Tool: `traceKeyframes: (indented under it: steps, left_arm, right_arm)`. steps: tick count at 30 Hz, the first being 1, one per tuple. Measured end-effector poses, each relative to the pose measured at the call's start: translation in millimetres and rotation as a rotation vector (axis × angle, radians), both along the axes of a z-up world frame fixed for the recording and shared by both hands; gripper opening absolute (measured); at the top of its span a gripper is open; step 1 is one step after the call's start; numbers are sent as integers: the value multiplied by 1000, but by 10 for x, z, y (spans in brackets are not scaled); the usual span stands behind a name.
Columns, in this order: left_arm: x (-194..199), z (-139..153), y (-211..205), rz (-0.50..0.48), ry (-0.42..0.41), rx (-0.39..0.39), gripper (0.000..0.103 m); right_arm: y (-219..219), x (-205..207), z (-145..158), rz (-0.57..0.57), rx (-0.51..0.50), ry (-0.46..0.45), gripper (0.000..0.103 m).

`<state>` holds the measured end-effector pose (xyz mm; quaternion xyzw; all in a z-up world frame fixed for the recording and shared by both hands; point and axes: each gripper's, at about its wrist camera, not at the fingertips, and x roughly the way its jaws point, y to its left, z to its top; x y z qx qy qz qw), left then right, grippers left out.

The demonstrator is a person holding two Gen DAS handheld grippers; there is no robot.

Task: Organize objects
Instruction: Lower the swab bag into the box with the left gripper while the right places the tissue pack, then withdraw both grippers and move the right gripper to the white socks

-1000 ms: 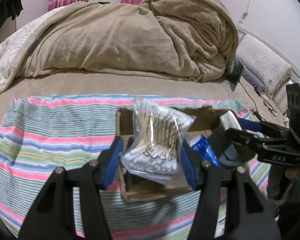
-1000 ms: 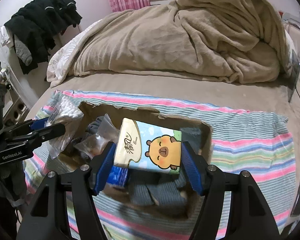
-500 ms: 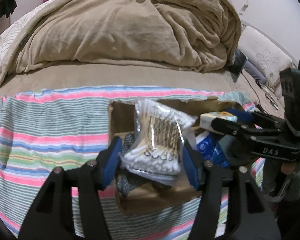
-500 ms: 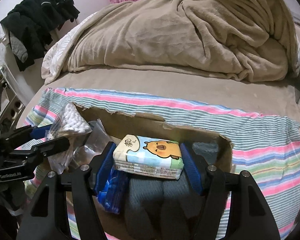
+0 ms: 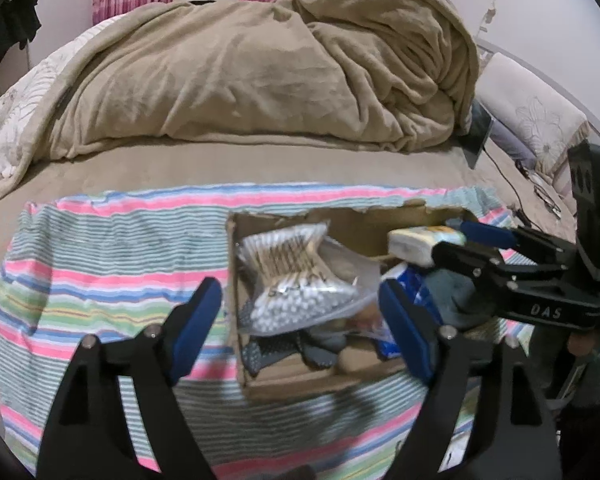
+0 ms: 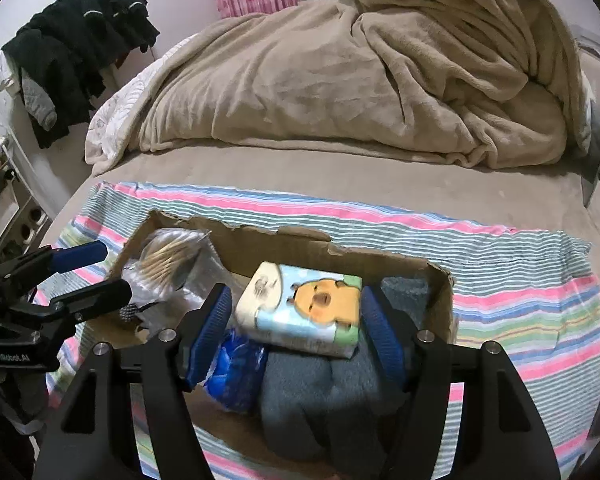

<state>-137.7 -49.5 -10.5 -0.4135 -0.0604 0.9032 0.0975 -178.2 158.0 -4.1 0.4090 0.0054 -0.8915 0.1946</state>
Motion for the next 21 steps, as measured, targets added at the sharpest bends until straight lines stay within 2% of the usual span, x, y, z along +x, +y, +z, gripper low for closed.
traceKeyframes:
  steps: [3,9,21]
  left_arm:
    - [84,55,-3,2,8,1,82]
    - [269,116,14,4,15,1,82]
    - [657,151,54,6,9,1,82]
  right_arm:
    - [9,74,75,6,-8,13,80]
    - [64,267,199,3,-15,34,80]
    - [182,735,237,-8,-5,24,80]
